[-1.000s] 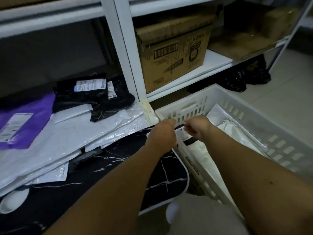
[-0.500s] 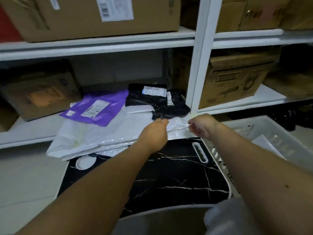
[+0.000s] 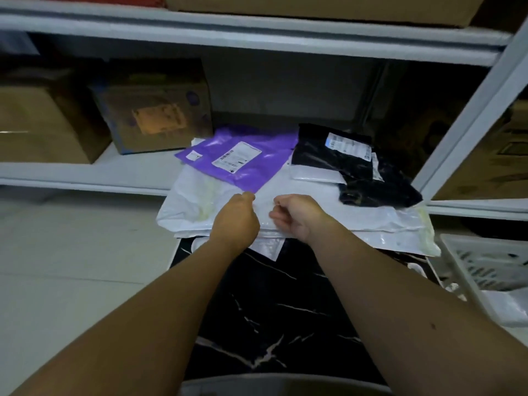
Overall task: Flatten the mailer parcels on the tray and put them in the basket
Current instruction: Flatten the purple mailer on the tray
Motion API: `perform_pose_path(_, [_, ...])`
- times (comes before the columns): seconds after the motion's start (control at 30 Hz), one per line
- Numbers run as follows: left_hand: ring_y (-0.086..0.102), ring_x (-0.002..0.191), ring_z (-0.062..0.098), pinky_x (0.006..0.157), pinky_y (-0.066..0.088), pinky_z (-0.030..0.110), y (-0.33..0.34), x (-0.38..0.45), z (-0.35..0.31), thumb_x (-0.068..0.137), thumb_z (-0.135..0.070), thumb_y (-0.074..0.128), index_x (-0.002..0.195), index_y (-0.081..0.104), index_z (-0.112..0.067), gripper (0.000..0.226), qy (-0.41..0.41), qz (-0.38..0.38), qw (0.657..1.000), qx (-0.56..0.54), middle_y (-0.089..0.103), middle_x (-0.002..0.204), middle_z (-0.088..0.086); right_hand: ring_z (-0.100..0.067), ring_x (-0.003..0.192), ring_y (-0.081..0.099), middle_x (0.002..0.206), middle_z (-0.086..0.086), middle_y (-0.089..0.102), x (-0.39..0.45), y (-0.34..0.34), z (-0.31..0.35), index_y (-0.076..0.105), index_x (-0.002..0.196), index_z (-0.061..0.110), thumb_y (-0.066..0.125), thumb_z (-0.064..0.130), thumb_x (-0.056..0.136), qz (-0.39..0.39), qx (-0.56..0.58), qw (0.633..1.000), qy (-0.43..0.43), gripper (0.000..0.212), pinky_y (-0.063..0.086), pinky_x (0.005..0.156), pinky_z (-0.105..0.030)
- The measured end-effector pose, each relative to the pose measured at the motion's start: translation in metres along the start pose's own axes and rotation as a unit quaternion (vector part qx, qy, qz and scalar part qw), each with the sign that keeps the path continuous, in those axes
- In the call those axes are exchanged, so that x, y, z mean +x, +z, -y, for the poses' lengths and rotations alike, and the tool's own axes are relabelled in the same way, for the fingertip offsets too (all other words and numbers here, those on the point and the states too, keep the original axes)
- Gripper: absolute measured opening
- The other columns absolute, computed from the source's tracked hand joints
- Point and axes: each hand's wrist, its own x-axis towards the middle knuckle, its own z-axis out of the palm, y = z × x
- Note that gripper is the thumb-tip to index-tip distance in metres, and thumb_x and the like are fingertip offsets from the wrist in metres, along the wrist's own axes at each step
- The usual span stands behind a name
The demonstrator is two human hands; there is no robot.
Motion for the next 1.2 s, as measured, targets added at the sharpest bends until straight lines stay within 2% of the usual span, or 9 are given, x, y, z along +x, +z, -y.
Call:
perform_pose_path(0.07, [0.052,0.115,0.029,0.091,0.038,0.03,-0.003,0.005,0.009,0.094,-0.002,0.038,0.129,0.05,-0.005,0.036,-0.026,-0.019,0.999,-0.019,0.055,0.126,0.016,-0.013,0.05,0.052,0.064,-0.005,0.04,0.011,0.017,0.001,0.053,0.09,0.009,0.049,0.006,0.095,0.002,0.062,0.998,0.018,0.008,0.051,0.068,-0.024])
perform_pose_path(0.13, [0.051,0.117,0.029,0.093,0.037,0.03,-0.006,0.01,0.017,0.094,-0.001,0.038,0.13,0.049,-0.004,0.038,-0.046,-0.035,0.998,-0.035,0.054,0.128,0.015,-0.017,0.071,0.065,0.079,-0.008,0.053,0.019,0.031,0.004,0.057,0.101,0.007,0.05,0.01,0.097,0.003,0.107,0.994,0.028,0.009,0.054,0.089,-0.033])
perform_pose_path(0.27, [0.05,0.121,0.028,0.096,0.038,0.03,-0.008,0.014,0.028,0.094,-0.002,0.037,0.133,0.047,-0.006,0.041,-0.067,-0.039,0.995,-0.055,0.052,0.132,0.014,-0.028,0.102,0.064,0.114,-0.017,0.061,0.031,0.052,0.013,0.057,0.11,0.002,0.051,0.007,0.096,-0.001,0.181,0.983,0.041,0.016,0.054,0.093,-0.037])
perform_pose_path(0.37, [0.05,0.121,0.028,0.096,0.038,0.031,-0.008,0.013,0.031,0.094,-0.001,0.037,0.134,0.047,-0.007,0.042,-0.075,-0.033,0.995,-0.063,0.051,0.133,0.013,-0.027,0.1,0.065,0.109,-0.014,0.062,0.04,0.063,0.018,0.056,0.118,0.003,0.049,0.003,0.095,-0.009,0.214,0.976,0.051,0.023,0.057,0.083,-0.032])
perform_pose_path(0.47, [0.05,0.121,0.027,0.096,0.038,0.031,-0.006,0.013,0.029,0.093,-0.001,0.038,0.134,0.047,-0.007,0.043,-0.074,-0.029,0.994,-0.076,0.051,0.133,0.013,-0.021,0.081,0.065,0.098,-0.012,0.061,0.046,0.071,0.019,0.055,0.118,0.005,0.048,0.002,0.094,-0.021,0.189,0.98,0.056,0.026,0.053,0.048,-0.021])
perform_pose_path(0.53, [0.05,0.12,0.026,0.095,0.038,0.029,-0.006,0.015,0.027,0.093,0.0,0.039,0.133,0.047,-0.007,0.042,-0.077,-0.031,0.993,-0.077,0.051,0.133,0.012,-0.015,0.066,0.062,0.088,-0.01,0.061,0.047,0.073,0.019,0.056,0.11,0.006,0.046,0.001,0.094,-0.034,0.165,0.984,0.056,0.019,0.043,0.038,-0.014])
perform_pose_path(0.7, [0.051,0.119,0.026,0.093,0.039,0.028,-0.012,0.012,0.022,0.092,0.001,0.04,0.135,0.046,-0.008,0.044,-0.073,-0.046,0.993,-0.075,0.05,0.133,0.012,-0.006,0.047,0.049,0.065,-0.004,0.054,0.031,0.062,0.018,0.057,0.082,0.006,0.051,-0.002,0.09,-0.054,0.136,0.988,0.039,0.013,0.035,0.038,-0.013])
perform_pose_path(1.03, [0.054,0.106,0.034,0.086,0.045,0.039,-0.027,-0.056,0.007,0.086,0.003,0.046,0.128,0.042,-0.004,0.042,-0.044,-0.059,0.994,-0.076,0.043,0.132,0.014,-0.002,0.033,0.044,0.072,-0.003,0.063,-0.056,0.017,-0.006,0.063,0.087,0.002,0.048,0.003,0.09,-0.006,0.124,0.992,0.029,0.015,0.033,0.035,-0.012])
perform_pose_path(1.2, [0.053,0.107,0.039,0.09,0.046,0.047,-0.028,-0.097,0.011,0.082,0.001,0.047,0.122,0.04,-0.003,0.041,-0.054,-0.02,0.995,-0.078,0.047,0.127,0.017,-0.005,0.036,0.041,0.067,-0.002,0.065,-0.109,-0.015,-0.021,0.063,0.093,0.002,0.045,0.008,0.086,-0.059,0.019,0.998,0.0,0.02,0.029,0.034,-0.014])
